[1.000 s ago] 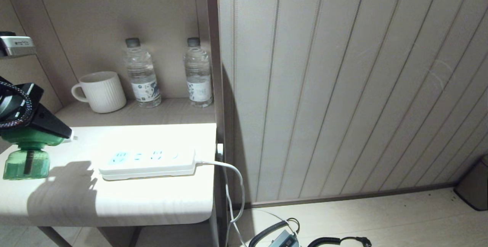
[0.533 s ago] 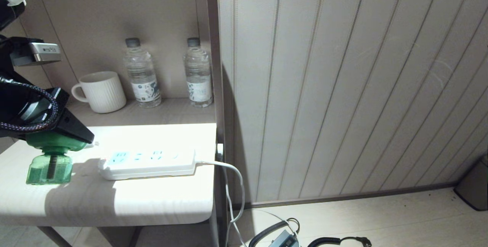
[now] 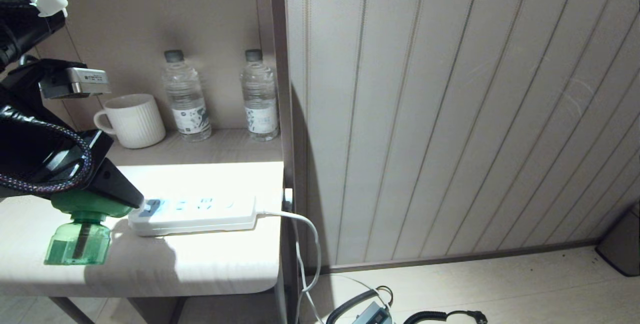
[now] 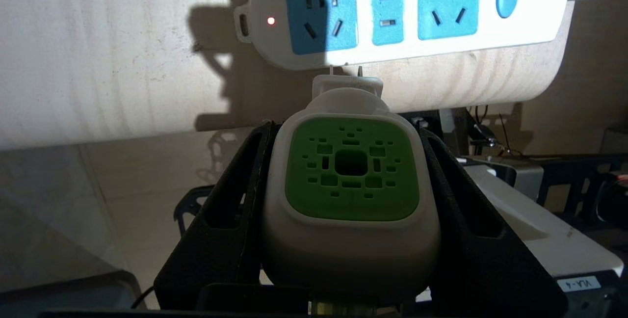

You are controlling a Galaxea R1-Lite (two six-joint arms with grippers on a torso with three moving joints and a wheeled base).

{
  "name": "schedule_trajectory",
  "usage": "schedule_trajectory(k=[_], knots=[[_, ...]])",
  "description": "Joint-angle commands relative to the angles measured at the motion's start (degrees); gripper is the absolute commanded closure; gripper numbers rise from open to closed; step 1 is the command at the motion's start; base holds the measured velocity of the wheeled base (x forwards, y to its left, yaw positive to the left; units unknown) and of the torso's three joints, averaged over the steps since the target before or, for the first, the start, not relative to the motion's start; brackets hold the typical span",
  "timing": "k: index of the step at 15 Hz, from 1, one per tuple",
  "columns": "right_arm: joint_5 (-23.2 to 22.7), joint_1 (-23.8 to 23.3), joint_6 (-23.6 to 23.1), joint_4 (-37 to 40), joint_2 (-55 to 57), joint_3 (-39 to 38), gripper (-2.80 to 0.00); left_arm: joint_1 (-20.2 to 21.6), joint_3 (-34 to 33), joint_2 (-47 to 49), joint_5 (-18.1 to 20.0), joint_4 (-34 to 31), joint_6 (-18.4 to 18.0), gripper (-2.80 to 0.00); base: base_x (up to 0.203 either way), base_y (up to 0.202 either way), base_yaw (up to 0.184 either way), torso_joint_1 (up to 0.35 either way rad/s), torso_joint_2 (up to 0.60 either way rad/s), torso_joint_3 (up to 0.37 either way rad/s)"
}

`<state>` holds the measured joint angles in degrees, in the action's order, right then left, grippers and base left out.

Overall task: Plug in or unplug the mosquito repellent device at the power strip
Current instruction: Insert the plug into the socket

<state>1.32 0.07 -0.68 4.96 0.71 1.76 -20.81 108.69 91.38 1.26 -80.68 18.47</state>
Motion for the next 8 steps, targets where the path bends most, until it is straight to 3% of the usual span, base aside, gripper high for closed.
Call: schedule_trajectory(k=[1, 8], knots=[[0.00, 0.01, -0.02, 0.05, 0.00, 0.00, 0.00, -0.20, 0.25, 1.22, -0.12, -0.36, 0.83, 0.00, 0.000, 0.000, 0.000, 0.000, 0.00, 0.000], [0.00, 0.01, -0.02, 0.05, 0.00, 0.00, 0.00, -0.24, 0.16, 0.44, -0.25, 2.68, 1.82, 0.00, 0.000, 0.000, 0.000, 0.000, 0.00, 0.000]])
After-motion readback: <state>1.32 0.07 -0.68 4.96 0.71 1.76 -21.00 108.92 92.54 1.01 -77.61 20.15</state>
